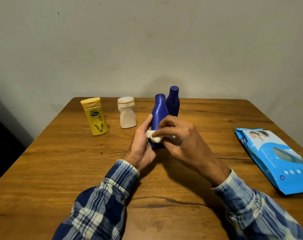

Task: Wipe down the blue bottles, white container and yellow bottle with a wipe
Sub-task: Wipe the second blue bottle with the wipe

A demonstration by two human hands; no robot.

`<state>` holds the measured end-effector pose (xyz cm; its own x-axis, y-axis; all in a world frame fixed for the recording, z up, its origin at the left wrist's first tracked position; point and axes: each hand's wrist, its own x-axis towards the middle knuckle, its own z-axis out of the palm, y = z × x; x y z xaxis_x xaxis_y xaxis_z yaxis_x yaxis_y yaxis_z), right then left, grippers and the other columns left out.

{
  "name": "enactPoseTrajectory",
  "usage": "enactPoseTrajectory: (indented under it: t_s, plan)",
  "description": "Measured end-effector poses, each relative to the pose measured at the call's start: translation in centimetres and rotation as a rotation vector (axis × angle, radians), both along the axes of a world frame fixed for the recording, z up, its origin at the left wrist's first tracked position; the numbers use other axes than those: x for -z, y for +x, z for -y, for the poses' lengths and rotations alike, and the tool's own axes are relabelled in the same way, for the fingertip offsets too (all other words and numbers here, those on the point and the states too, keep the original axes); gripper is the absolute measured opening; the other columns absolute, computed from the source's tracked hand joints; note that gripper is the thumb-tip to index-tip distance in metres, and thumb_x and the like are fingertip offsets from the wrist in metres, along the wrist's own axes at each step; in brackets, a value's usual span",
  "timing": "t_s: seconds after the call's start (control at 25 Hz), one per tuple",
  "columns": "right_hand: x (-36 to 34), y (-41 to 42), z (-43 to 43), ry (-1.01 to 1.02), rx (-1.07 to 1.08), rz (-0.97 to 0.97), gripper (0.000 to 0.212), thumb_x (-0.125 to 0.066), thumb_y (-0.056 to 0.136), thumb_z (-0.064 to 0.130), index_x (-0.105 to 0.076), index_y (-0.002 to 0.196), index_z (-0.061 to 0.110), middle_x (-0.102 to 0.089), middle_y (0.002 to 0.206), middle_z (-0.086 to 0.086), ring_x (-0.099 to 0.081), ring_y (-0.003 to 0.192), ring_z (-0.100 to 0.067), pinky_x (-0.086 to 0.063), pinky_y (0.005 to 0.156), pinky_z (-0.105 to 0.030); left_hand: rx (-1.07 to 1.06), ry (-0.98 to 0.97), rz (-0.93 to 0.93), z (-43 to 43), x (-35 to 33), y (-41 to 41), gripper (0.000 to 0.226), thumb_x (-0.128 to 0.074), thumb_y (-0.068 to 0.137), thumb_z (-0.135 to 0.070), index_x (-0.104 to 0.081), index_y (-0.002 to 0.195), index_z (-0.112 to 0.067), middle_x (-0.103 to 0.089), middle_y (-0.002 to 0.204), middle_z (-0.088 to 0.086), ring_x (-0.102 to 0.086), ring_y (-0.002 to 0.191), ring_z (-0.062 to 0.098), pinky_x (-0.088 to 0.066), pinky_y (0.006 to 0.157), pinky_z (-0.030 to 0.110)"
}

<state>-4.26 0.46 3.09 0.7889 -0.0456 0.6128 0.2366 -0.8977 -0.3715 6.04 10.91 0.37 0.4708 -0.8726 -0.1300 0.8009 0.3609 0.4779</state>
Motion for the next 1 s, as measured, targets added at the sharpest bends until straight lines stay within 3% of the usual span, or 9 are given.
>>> enactPoseTrajectory:
  t_s: [0.16,0.24,0.36,0.44,0.6,0.76,1.0]
  plan:
    - [-0.4,-0.1,1.5,0.154,0.241,0.182,0.027,-0.074,0.084,0.001,-0.073,0.111,0.006,-0.063,0.11,-0.009,-0.06,0.1,-0.015,-0.057,0.087,-0.028,0.074,0.027,0.096,0.2,0.4,-0.5,0.057,-0.05,0.106,-0.04,-0.048,0.15,-0.005,-0.049,0.15,0.022,-0.044,0.141,0.031,-0.022,0.126,0.048]
    - [-0.2,-0.1,1.0,0.045,0.16,0.105,0.024,-0.071,0.087,0.01,-0.073,0.11,0.007,-0.061,0.11,-0.008,-0.058,0.1,-0.016,-0.054,0.087,-0.027,0.094,-0.029,0.05,0.3,0.6,-0.4,0.061,-0.053,0.104,-0.045,-0.048,0.15,-0.004,-0.046,0.152,0.023,-0.038,0.148,0.032,-0.019,0.127,0.048]
    - [0.1,-0.5,-0.7,-0.153,-0.05,-0.155,0.026,-0.062,0.086,0.022,-0.074,0.107,0.014,-0.059,0.113,-0.005,-0.051,0.101,-0.01,-0.045,0.087,-0.022,0.091,-0.045,0.001,0.1,0.6,-0.1,0.063,-0.058,0.099,-0.053,-0.058,0.143,-0.008,-0.063,0.118,0.018,-0.059,0.117,0.029,-0.029,0.121,0.047]
    - [-0.4,-0.6,-0.4,-0.149,-0.06,-0.175,0.023,-0.067,0.086,0.02,-0.075,0.107,0.015,-0.059,0.112,-0.004,-0.051,0.1,-0.008,-0.046,0.085,-0.022,0.076,-0.03,-0.012,0.2,0.6,-0.1,0.056,-0.059,0.099,-0.046,-0.064,0.135,-0.003,-0.065,0.108,0.016,-0.062,0.105,0.027,-0.034,0.117,0.044]
    - [-0.4,-0.3,0.2,-0.077,0.091,-0.016,0.023,-0.067,0.085,0.016,-0.074,0.105,0.009,-0.06,0.107,-0.008,-0.057,0.095,-0.016,-0.056,0.081,-0.033,0.032,0.004,-0.012,0.1,0.3,-0.4,0.057,-0.055,0.1,-0.037,-0.058,0.139,0.005,-0.067,0.119,0.023,-0.063,0.115,0.029,-0.037,0.119,0.045]
    - [0.0,-0.6,-0.9,-0.134,-0.093,-0.213,0.018,-0.069,0.084,0.013,-0.076,0.101,0.015,-0.06,0.109,-0.002,-0.05,0.1,-0.008,-0.047,0.087,-0.025,-0.105,0.052,-0.035,0.1,0.2,0.5,0.057,-0.057,0.099,-0.042,-0.059,0.138,0.0,-0.07,0.11,0.018,-0.07,0.097,0.025,-0.053,0.1,0.04]
    - [0.5,0.1,1.1,0.119,0.197,0.113,0.02,-0.072,0.078,-0.001,-0.076,0.096,0.007,-0.062,0.1,-0.004,-0.061,0.092,-0.016,-0.059,0.079,-0.035,-0.187,-0.031,-0.095,0.0,-0.2,1.5,0.059,-0.055,0.099,-0.037,-0.052,0.143,0.002,-0.064,0.119,0.024,-0.066,0.102,0.029,-0.044,0.112,0.043]
